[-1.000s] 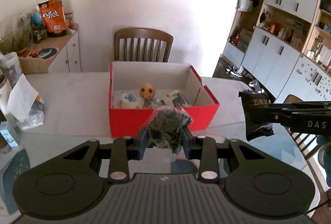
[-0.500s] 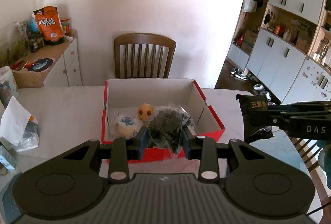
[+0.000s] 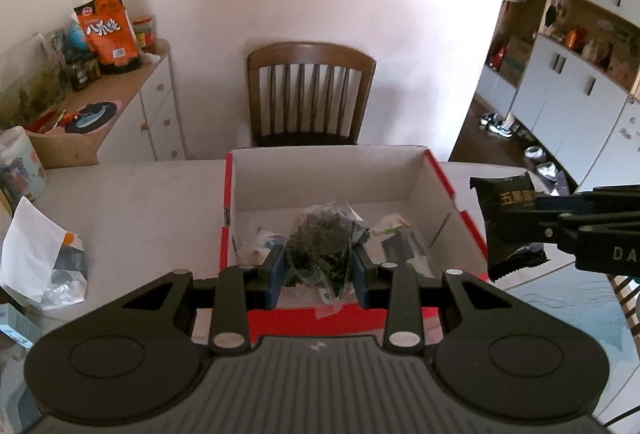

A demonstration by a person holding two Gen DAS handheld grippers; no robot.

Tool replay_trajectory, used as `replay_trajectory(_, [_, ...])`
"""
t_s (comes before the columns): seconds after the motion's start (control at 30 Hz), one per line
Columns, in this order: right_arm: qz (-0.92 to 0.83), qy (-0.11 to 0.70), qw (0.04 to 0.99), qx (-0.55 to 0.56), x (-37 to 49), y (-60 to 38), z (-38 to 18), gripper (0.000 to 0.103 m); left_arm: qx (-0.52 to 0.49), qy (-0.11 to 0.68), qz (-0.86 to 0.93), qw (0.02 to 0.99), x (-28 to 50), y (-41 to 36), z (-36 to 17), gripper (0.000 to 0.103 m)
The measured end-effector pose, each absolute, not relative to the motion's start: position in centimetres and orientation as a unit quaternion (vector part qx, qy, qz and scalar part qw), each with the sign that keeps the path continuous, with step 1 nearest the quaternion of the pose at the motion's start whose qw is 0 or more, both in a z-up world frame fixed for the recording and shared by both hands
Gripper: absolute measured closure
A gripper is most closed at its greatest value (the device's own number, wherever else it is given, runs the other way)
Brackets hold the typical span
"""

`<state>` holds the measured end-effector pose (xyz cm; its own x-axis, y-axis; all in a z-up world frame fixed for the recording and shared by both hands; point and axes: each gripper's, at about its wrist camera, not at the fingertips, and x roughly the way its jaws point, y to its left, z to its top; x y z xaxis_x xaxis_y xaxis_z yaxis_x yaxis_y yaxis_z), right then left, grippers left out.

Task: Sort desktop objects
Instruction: 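Carry the seaweed packet and black candy packet with both tools to the red box, then lower both packets into the box and open both tools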

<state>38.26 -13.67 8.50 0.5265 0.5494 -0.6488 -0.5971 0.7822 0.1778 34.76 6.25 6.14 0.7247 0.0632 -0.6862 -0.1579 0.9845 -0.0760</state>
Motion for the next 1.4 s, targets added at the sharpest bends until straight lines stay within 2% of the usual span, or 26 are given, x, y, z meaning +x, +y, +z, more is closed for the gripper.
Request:
replay_trajectory(0.33, [0.33,0.374,0.865,-0.053,41.7,-11.3,6.6,0.071,-0.065,0.394,0.041,0.916,39.1,7.7,5.5,0.07])
replay_trajectory(0.67, [0.321,0.395,0.858,-0.075,44.4,-9.1,3.7,0.071,-0.044,0.434,0.044,0.899,42.6,7.6,2.4,0.07])
replay_trajectory(1.4, [0.314,0.444,0.833,-0.106,46.7,-6.3,-2.0,0.072,-0.017,0.503,0.046,0.863,45.7,7.6,-2.8,0.07])
